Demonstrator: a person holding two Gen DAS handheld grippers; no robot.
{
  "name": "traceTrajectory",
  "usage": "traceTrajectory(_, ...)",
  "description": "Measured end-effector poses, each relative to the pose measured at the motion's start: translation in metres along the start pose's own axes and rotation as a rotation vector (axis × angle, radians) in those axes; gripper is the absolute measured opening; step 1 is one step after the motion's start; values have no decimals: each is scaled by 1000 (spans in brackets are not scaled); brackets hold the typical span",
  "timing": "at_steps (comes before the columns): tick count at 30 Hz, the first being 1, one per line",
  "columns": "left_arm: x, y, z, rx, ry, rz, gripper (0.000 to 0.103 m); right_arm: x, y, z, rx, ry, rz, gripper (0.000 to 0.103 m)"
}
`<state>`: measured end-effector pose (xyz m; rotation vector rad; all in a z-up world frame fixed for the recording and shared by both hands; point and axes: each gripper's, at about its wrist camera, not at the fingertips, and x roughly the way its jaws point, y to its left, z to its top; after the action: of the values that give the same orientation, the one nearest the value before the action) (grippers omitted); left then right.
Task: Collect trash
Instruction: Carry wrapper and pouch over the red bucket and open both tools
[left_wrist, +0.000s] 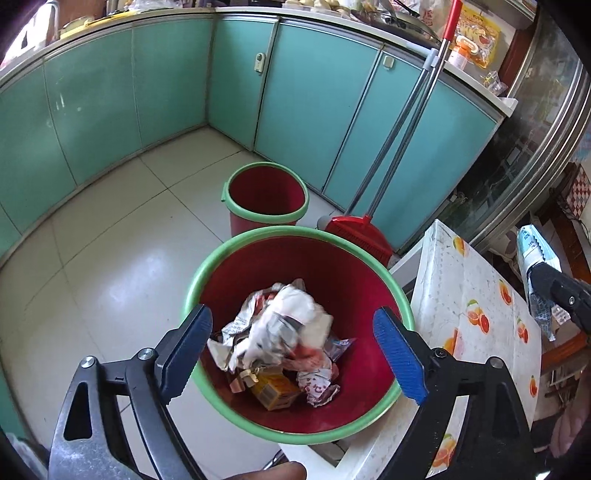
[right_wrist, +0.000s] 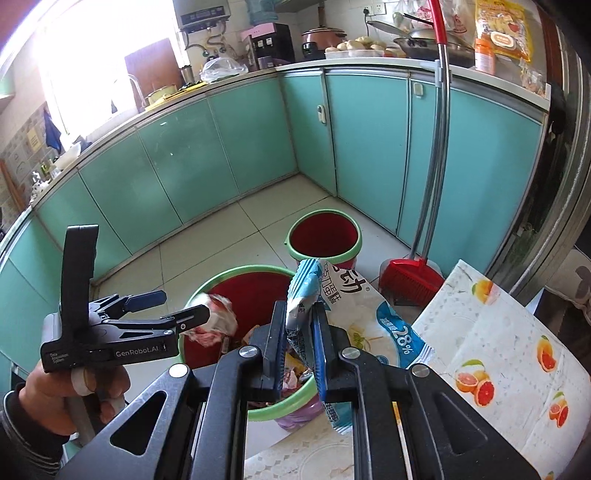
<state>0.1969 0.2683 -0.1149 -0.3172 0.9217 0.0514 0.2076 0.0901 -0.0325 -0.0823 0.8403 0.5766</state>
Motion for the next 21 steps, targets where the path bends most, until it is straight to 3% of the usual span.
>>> traceTrajectory(4, -10, 22, -1, -55, -22, -20, 100, 17, 14, 2, -16, 21, 25, 11)
traceTrajectory(13, -39, 52, -3, -92, -110, 45, 100, 71, 50, 0, -44, 83, 98, 11)
traceTrajectory(21, -56, 79, -9, -128, -135, 88, 100, 127, 69, -14, -68, 162, 68, 12)
